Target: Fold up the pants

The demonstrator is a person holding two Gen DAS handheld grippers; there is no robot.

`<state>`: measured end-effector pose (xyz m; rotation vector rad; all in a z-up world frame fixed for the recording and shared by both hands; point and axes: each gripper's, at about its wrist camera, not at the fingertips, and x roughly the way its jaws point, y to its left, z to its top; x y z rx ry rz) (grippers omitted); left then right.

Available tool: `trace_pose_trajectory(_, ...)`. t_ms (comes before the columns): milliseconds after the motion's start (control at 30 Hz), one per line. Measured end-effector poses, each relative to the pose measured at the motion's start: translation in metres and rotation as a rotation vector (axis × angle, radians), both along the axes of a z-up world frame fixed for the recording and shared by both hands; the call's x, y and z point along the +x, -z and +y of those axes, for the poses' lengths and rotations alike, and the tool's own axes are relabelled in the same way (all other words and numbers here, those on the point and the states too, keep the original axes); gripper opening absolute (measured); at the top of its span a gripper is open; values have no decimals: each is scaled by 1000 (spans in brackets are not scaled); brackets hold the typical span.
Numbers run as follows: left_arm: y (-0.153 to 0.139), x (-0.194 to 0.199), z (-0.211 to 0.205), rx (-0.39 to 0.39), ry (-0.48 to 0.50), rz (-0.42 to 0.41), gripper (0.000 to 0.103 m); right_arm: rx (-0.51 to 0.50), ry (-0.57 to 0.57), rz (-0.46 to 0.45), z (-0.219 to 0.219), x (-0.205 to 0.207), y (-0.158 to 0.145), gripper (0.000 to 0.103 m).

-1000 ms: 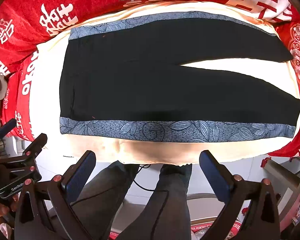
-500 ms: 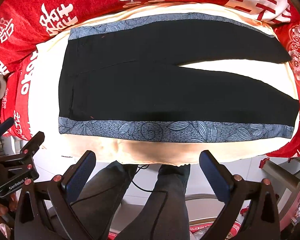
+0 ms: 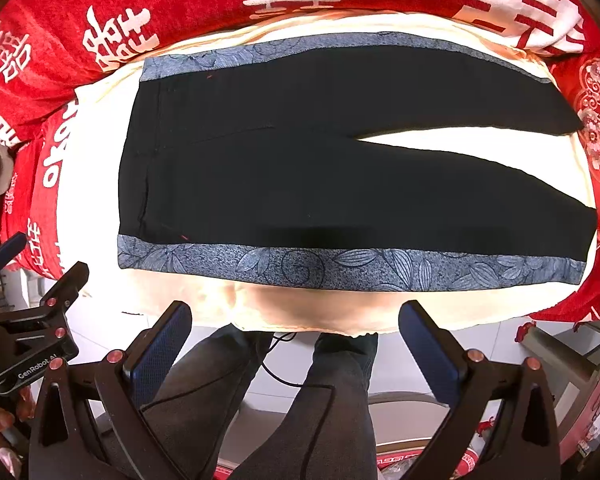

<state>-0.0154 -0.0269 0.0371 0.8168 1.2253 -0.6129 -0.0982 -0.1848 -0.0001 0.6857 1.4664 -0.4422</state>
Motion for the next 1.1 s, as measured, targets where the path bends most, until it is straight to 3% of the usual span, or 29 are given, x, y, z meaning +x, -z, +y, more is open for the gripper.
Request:
trace_pose_trajectory(667,0,-8,-9,45,-38,-9,103,43,-26,-9,-10,0,6,103)
trace_pose_trajectory(1100,-16,-29,-24,71,-104,-50,103,62,-70,-48,-31,-10,1,103)
